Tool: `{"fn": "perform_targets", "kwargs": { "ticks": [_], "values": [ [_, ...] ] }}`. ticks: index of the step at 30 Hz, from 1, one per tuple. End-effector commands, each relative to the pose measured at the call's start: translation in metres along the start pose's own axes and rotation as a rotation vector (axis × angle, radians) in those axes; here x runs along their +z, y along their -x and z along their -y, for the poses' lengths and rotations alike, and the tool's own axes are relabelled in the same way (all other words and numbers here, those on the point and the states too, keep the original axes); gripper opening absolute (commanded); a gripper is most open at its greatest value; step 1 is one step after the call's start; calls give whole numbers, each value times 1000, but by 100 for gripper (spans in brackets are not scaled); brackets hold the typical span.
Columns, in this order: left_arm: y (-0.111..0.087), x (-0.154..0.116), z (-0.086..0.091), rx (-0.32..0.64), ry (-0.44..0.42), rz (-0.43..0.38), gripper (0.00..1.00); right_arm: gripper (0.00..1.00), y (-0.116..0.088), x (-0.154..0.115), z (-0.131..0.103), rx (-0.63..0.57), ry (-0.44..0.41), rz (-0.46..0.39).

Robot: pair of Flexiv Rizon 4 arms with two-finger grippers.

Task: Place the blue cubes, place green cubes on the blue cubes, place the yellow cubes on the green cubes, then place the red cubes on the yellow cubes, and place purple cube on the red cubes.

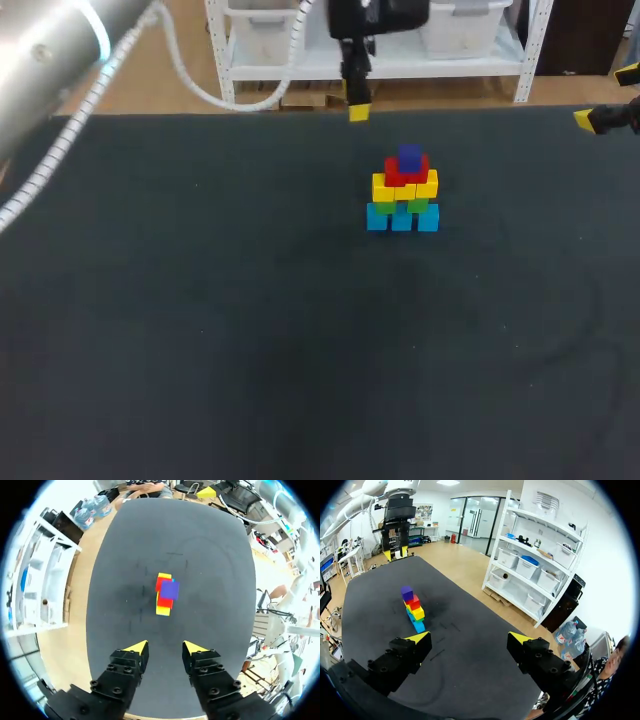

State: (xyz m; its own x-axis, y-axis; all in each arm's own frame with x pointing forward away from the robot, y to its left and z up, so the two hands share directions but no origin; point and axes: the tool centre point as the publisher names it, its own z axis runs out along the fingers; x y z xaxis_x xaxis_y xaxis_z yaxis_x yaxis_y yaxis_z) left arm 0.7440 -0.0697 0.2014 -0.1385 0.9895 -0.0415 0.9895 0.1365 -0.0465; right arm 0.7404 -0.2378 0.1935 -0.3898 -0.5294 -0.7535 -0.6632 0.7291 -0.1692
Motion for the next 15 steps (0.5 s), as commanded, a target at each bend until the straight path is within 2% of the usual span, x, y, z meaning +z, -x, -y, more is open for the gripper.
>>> {"fn": "perform_targets", "kwargs": {
  "ticks": [1,15],
  "values": [
    [-50,-5,24,-51,247,135,44,100,0,0,0,0,3,0],
    [-116,5,37,-259,310,171,45,100,0,0,0,0,3,0]
  ]
}}
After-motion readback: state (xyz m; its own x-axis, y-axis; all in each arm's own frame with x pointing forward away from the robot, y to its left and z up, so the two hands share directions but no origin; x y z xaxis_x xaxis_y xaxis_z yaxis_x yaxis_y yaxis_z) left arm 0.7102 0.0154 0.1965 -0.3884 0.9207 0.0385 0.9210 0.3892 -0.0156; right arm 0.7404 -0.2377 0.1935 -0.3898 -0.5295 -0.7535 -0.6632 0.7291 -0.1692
